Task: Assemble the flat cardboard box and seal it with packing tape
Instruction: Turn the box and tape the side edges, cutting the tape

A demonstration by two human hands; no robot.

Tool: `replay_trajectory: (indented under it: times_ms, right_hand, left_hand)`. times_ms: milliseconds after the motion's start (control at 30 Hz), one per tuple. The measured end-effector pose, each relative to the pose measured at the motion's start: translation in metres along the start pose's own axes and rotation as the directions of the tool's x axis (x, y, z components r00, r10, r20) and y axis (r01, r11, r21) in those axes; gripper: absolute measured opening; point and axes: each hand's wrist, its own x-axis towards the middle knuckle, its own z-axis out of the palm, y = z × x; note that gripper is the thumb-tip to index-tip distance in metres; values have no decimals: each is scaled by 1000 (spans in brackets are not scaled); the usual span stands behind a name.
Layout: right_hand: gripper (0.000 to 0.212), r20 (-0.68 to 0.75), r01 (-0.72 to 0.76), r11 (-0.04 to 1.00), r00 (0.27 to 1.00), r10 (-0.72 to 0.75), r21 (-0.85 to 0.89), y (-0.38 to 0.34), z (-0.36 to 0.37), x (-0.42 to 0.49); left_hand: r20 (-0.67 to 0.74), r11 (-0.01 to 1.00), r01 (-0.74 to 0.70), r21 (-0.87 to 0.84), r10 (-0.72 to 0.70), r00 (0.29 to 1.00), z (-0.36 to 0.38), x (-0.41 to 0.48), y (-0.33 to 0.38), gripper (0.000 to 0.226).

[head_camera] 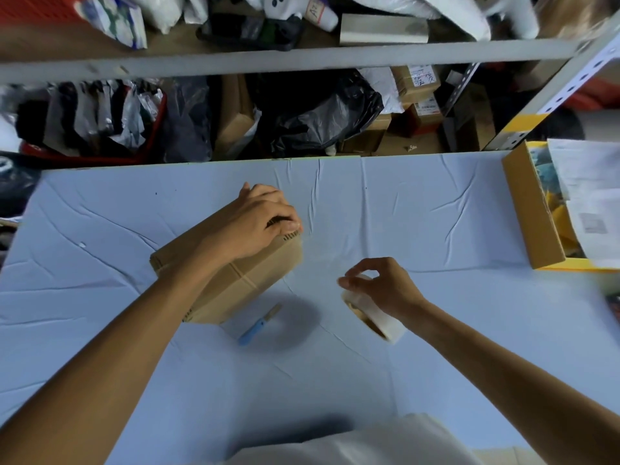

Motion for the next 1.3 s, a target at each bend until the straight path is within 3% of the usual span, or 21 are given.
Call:
replay_trajectory:
  times_ms: [167, 267, 333, 400, 500, 567, 633, 700, 800, 867, 900, 1000, 1100, 1233, 1300]
  right_hand:
    - [15, 2, 123, 987, 992, -124, 107, -12, -6, -12]
    - [6, 29, 142, 981, 989, -147, 130, -16, -10, -18]
    - [9, 32, 135, 982, 990, -140, 132, -18, -11, -19]
    - [10, 28, 126, 985, 991, -130, 121, -16, -11, -19]
    - [9, 36, 92, 989, 995, -97, 112, -13, -11, -19]
    - [8, 37, 71, 990, 996, -76, 119, -13, -10, -18]
    - [8, 33, 67, 991, 997, -71, 114, -15, -11, -19]
    - [8, 42, 75, 992, 996, -79, 101, -15, -11, -19]
    - [9, 53, 78, 994, 995, -83, 78, -16, -9, -21]
    - [8, 46, 85, 995, 995, -88, 61, -16, -6, -21]
    - [7, 46, 89, 994, 995, -91, 59, -16, -5, -21]
    - [7, 47, 88, 994, 995, -90, 58, -15, -3, -21]
    - [7, 48, 89, 994, 995, -93, 70, -16, -1, -21]
    - [8, 34, 89, 992, 995, -92, 84, -18, -3, -21]
    - [9, 26, 96, 992, 995, -98, 85, -19, -5, -21]
  left_hand:
    - [-47, 994, 74, -78, -78, 996, -8, 2, 14, 26]
    - [-270, 985, 20, -169, -66, 961, -8, -15, 39, 28]
    - [-463, 974, -51, -222, -59, 884, 1, -39, 53, 18]
    - [-521, 969, -95, -226, -38, 853, 27, -68, 57, 13]
    - [-339, 1000, 2, -24, -10, 941, 98, -107, 34, 20]
    - [-197, 984, 163, 79, -145, 970, 144, -127, 7, 25]
    - [-180, 931, 342, 126, -317, 931, 171, -136, -10, 27]
    - [-224, 894, 432, 118, -400, 889, 183, -136, -10, 25]
    - [-285, 815, 565, -131, -577, 765, 190, -129, -1, 12]
    - [-255, 716, 650, -256, -698, 669, 195, -123, 0, 15]
    - [-222, 690, 672, -271, -724, 653, 200, -122, -2, 18]
    - [-173, 778, 588, -222, -625, 762, 190, -128, 10, 10]
    - [-206, 868, 375, -327, -452, 868, 155, -128, 34, 8]
    - [-389, 872, 183, -454, -379, 840, 80, -111, 65, 7]
    - [-414, 843, 144, -518, -395, 820, 51, -97, 71, 8]
